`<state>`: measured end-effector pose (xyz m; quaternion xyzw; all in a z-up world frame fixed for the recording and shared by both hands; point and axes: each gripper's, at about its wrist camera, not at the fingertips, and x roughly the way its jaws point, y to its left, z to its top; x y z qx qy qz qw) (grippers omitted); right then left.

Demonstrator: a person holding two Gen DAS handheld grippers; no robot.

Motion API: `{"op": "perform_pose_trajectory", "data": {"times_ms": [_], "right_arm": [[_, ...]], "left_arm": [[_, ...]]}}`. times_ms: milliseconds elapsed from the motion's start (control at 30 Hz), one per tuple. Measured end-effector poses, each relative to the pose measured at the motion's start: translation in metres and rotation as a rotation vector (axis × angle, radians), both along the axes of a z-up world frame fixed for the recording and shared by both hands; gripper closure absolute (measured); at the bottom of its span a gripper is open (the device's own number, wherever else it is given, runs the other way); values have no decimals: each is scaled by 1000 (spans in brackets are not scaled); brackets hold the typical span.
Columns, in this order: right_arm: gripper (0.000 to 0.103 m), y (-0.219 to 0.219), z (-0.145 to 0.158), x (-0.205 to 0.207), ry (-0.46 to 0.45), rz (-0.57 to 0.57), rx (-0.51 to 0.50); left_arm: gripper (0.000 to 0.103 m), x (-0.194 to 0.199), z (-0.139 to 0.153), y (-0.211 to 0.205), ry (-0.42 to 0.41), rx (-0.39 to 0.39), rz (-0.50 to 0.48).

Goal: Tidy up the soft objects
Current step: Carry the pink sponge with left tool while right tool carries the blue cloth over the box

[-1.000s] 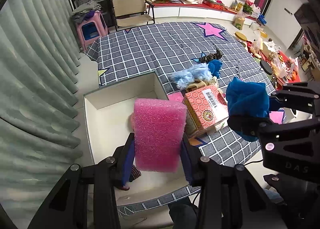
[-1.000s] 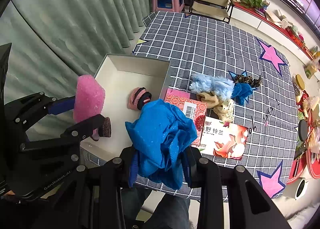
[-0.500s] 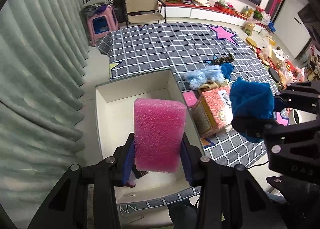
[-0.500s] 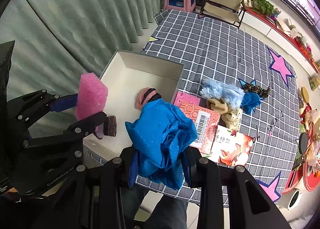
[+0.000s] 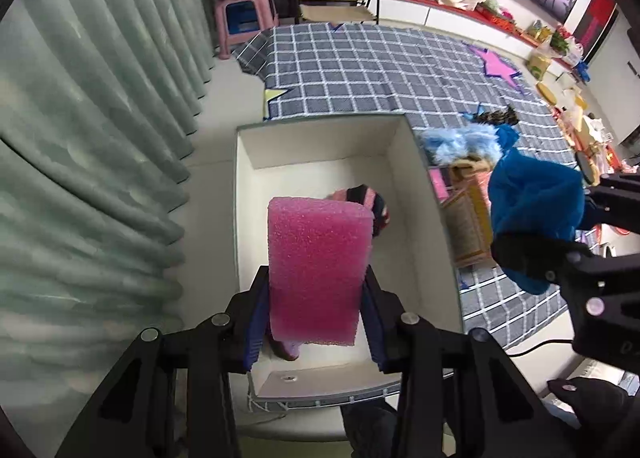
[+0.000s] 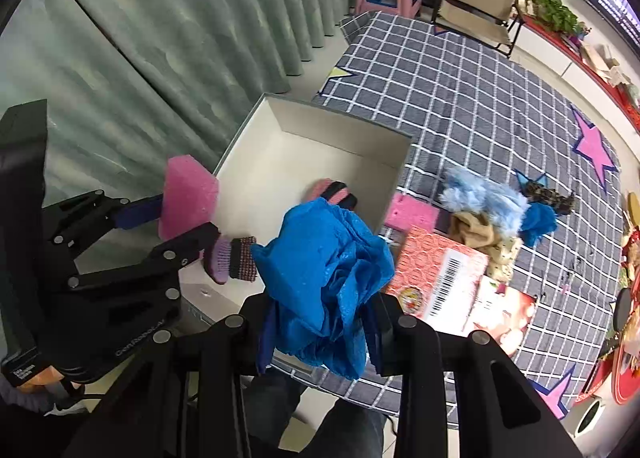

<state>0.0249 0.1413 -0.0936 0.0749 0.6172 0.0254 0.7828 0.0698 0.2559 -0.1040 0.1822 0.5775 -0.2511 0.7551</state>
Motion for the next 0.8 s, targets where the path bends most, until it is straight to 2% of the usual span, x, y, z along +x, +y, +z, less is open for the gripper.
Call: {"op": "perform_pose_trajectory", "data": {"times_ms": [333, 800], "right_arm": [[67, 14, -22, 4, 50, 48, 37], [67, 19, -44, 11, 95, 48, 64]], "left_arm": [[58, -12, -29, 5, 71, 69, -8], [58, -18, -51, 4, 127, 108, 2]]}}
